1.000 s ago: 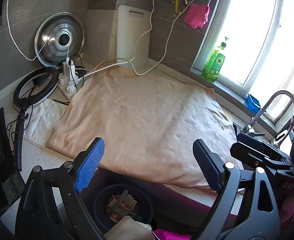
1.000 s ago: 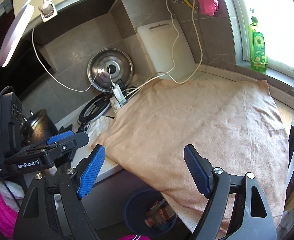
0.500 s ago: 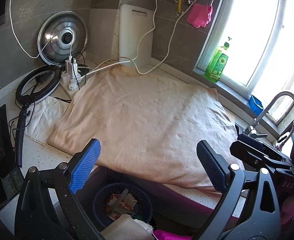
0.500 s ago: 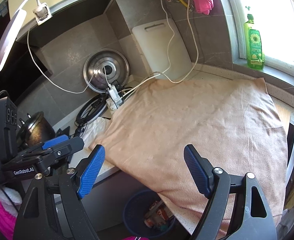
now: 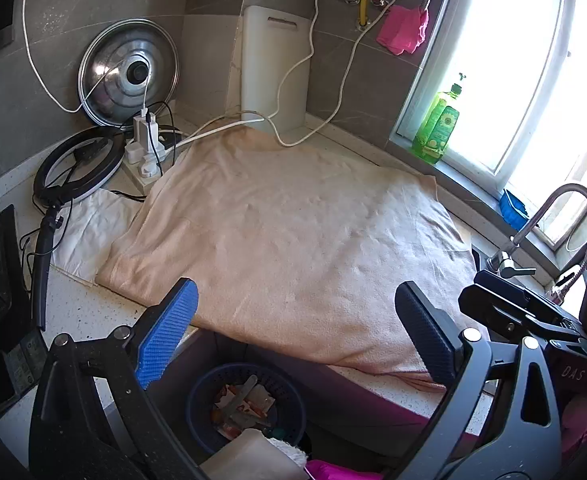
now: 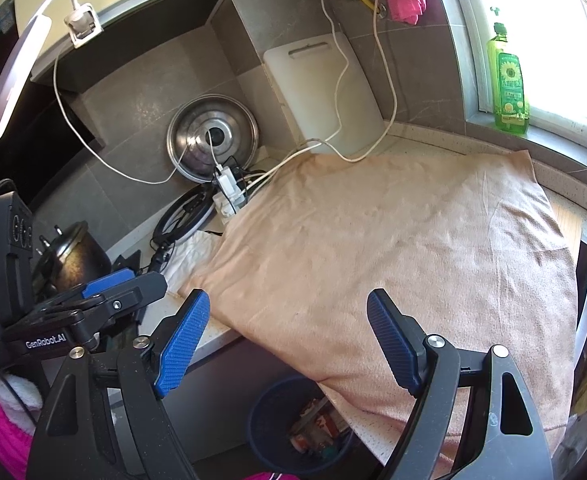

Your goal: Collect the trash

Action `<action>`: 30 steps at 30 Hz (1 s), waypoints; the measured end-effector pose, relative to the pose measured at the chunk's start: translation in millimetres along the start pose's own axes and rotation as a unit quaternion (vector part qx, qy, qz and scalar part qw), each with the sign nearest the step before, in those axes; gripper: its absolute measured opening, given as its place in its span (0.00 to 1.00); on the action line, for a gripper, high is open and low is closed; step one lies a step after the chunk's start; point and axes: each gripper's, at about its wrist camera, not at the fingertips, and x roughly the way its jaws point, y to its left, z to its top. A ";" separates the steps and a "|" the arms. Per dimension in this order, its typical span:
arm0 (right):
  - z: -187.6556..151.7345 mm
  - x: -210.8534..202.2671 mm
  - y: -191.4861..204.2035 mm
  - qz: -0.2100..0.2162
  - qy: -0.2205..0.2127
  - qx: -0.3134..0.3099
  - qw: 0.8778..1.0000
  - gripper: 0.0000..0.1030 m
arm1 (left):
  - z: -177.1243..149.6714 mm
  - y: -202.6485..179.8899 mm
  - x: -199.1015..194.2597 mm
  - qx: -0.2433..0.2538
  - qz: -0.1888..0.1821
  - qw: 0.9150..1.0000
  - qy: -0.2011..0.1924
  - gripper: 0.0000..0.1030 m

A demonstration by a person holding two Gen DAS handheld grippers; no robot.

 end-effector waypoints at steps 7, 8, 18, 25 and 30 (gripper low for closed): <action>-0.4 0.7 -1.3 -0.001 0.001 0.005 1.000 0.78 | -0.2 0.8 1.2 0.000 -0.001 1.000 0.002 0.98; -0.5 0.9 -1.5 0.000 0.001 0.006 1.000 0.78 | -0.1 0.7 1.3 0.000 0.000 1.000 0.002 0.98; -1.2 5.3 -1.6 0.002 0.007 0.010 1.000 0.78 | 0.5 1.5 2.1 0.000 0.000 1.000 0.003 0.98; -0.5 9.1 0.4 0.005 0.008 0.010 1.000 0.78 | -4.3 4.2 7.4 -0.001 0.004 1.000 0.005 0.98; -0.7 10.5 1.4 0.006 0.010 0.010 1.000 0.78 | -3.1 4.1 7.9 -0.002 0.006 1.000 0.005 0.99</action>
